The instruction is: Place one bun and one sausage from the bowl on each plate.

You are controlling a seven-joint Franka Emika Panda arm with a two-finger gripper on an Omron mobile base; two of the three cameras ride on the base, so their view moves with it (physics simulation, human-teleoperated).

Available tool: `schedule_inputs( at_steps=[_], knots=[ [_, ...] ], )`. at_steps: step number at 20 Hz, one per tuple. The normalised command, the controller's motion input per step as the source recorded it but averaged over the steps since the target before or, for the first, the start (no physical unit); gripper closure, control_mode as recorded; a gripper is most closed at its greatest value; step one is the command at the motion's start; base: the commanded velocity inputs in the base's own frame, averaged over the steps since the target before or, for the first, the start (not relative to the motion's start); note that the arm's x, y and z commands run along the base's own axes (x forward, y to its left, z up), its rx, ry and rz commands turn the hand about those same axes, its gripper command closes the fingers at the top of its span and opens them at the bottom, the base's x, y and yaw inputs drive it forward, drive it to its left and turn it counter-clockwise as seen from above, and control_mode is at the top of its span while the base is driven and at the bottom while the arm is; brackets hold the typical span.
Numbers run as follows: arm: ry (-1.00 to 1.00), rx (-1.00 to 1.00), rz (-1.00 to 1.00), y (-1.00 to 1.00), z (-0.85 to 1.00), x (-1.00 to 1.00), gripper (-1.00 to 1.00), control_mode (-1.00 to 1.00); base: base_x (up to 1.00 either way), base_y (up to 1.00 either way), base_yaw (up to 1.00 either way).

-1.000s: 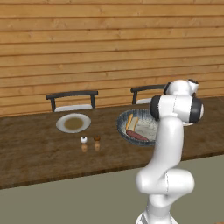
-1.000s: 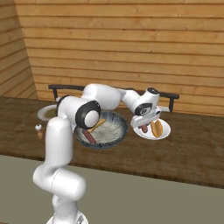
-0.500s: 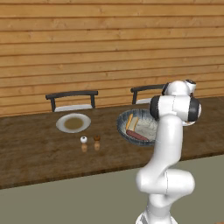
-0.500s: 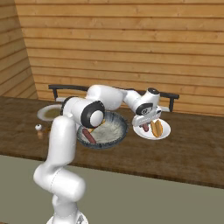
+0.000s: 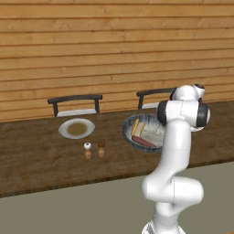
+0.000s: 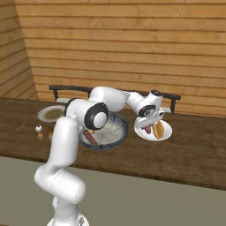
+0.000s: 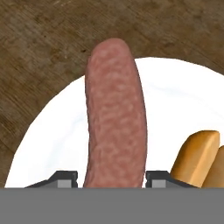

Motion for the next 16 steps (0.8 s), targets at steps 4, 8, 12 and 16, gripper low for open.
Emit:
schedule_inputs(
  at_steps=[4, 8, 12, 16],
  knots=[
    [-0.06, 0.0, 0.0, -0.05, 0.01, 0.0, -1.0, -1.0, 0.0, 0.0, 0.0],
    [-0.03, -0.04, 0.0, 0.0, 0.23, -0.04, -1.0, -1.0, 0.0, 0.0, 0.0],
    [-0.02, -0.17, 0.0, 0.45, 0.72, -0.52, -1.0, -1.0, 0.0, 0.0, 0.0],
    [-0.11, 0.0, 0.0, 0.37, 0.98, -0.92, -1.0, -1.0, 0.0, 0.0, 0.0]
  ],
)
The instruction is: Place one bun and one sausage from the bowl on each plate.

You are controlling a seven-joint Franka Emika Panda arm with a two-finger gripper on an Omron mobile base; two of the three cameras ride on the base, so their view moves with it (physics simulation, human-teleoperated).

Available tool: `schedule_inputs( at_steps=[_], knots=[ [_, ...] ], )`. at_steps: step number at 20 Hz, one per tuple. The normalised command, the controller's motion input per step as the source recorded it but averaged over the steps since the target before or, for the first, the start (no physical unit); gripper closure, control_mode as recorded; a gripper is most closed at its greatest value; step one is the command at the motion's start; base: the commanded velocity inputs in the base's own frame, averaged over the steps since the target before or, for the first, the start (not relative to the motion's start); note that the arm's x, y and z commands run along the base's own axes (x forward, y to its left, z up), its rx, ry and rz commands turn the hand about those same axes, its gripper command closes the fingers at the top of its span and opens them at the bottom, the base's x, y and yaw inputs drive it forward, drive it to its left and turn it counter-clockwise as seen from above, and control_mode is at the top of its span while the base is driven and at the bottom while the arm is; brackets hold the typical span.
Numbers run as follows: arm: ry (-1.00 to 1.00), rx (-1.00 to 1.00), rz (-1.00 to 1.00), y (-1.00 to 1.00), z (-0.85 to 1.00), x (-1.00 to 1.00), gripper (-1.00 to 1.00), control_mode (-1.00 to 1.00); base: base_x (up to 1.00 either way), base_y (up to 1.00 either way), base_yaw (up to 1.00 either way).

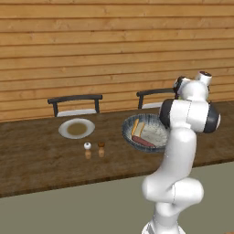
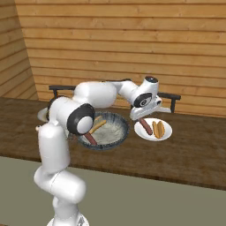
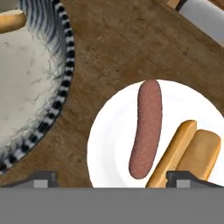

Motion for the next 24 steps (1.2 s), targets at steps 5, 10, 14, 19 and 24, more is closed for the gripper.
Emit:
schedule_inputs(
  at_steps=[5, 10, 14, 19, 24],
  knots=[
    [-0.26, 0.05, 0.0, 0.99, 0.57, -1.0, -1.0, -1.0, 0.0, 0.0, 0.0],
    [-0.06, 0.11, -0.01, 1.0, 0.33, -0.81, -1.0, -1.0, 0.0, 0.0, 0.0],
    [0.23, 0.21, -0.01, 0.99, 0.0, -0.01, -1.0, -1.0, 0.0, 0.0, 0.0],
    [0.5, 0.17, 0.04, 0.67, -0.01, 0.56, -1.0, -1.0, 0.0, 0.0, 0.0],
    [0.36, 0.0, 0.08, 0.37, -0.46, 0.36, -1.0, -1.0, 0.0, 0.0, 0.0]
  ],
)
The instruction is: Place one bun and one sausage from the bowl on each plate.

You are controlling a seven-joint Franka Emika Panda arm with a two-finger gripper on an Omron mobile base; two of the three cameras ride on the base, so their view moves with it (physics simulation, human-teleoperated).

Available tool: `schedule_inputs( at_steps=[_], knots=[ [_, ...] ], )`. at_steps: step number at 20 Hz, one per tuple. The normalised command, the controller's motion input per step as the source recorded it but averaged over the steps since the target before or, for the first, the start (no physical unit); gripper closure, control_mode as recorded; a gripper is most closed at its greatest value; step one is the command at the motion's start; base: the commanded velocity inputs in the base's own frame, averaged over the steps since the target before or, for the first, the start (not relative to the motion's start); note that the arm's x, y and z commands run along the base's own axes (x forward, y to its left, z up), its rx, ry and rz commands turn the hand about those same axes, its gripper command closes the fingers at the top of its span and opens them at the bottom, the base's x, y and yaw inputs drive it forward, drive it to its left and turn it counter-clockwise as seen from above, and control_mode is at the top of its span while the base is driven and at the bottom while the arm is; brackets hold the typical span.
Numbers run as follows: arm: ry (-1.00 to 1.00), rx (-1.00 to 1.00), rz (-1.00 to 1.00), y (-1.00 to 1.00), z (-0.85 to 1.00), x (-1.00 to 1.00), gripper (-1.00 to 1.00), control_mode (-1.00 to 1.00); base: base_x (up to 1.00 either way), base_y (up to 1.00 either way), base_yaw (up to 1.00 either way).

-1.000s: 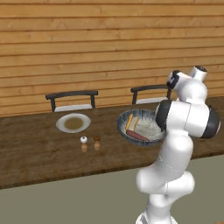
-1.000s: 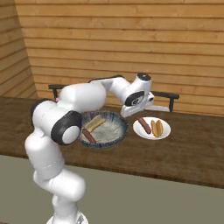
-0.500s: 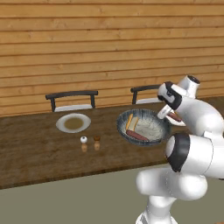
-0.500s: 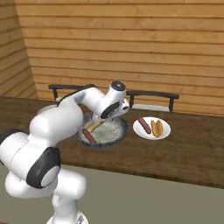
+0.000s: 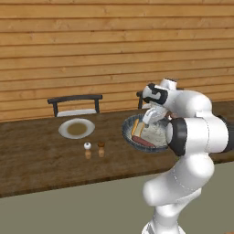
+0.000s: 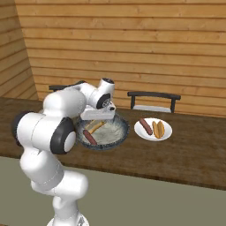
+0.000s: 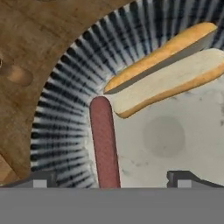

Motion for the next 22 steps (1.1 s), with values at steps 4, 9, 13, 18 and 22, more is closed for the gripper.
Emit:
schedule_inputs(
  at_steps=[4, 9, 13, 18, 22],
  knots=[
    [0.21, 0.0, 0.0, 0.08, -0.79, 0.03, -1.0, -1.0, 0.0, 0.0, 0.0],
    [0.04, 0.0, 0.0, 0.11, -0.46, 0.0, -1.0, -1.0, 0.0, 0.0, 0.0],
    [0.01, 0.0, 0.02, 0.38, -0.18, 0.0, -1.0, -1.0, 0.0, 0.0, 0.0],
    [0.01, 0.0, 0.06, 0.22, -0.19, -0.06, -1.0, -1.0, 0.0, 0.0, 0.0],
    [0.0, 0.03, 0.09, 0.0, -0.25, -0.14, -1.0, -1.0, 0.0, 0.0, 0.0]
  ],
)
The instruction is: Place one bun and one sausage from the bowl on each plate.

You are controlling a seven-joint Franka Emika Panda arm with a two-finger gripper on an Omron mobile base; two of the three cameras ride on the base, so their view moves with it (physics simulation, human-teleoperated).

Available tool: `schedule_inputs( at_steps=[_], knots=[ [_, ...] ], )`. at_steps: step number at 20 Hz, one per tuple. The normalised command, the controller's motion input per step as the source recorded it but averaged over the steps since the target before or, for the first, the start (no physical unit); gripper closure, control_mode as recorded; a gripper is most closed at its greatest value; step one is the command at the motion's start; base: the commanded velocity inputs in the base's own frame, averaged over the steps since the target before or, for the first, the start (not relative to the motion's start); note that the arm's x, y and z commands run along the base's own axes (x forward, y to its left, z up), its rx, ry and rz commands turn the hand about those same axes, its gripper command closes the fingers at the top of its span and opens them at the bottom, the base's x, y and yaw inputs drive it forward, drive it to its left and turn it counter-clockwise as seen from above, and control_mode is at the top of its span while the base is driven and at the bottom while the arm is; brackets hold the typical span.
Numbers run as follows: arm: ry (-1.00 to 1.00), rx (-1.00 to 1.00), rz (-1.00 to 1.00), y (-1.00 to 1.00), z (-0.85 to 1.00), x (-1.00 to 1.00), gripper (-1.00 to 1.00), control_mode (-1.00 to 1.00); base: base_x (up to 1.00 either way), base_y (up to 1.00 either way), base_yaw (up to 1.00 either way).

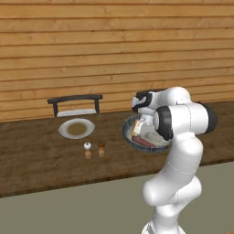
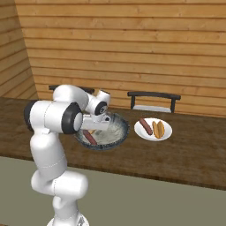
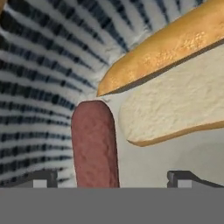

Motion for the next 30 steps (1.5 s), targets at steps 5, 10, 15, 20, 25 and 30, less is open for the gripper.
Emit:
schedule_inputs(
  at_steps=[5, 10, 15, 20, 25, 30],
  knots=[
    [0.0, 0.06, 0.12, 0.0, -0.21, -0.29, -1.0, -1.0, 0.0, 0.0, 0.0],
    [0.0, 0.01, 0.09, 0.01, -0.29, -0.1, -1.0, -1.0, 0.0, 0.0, 0.0],
    [0.0, 0.0, 0.06, 0.03, -0.17, 0.0, 1.0, -1.0, 0.0, 0.0, 0.0],
    [0.0, 0.0, 0.01, 0.18, -0.01, 0.0, 1.0, -1.0, 0.0, 0.0, 0.0],
    [0.0, -0.04, 0.0, 0.02, 0.44, -0.11, 1.0, -1.0, 0.0, 0.0, 0.0],
    [0.0, -0.17, -0.03, 0.0, 0.92, -0.31, 1.0, -1.0, 0.0, 0.0, 0.0]
  ],
)
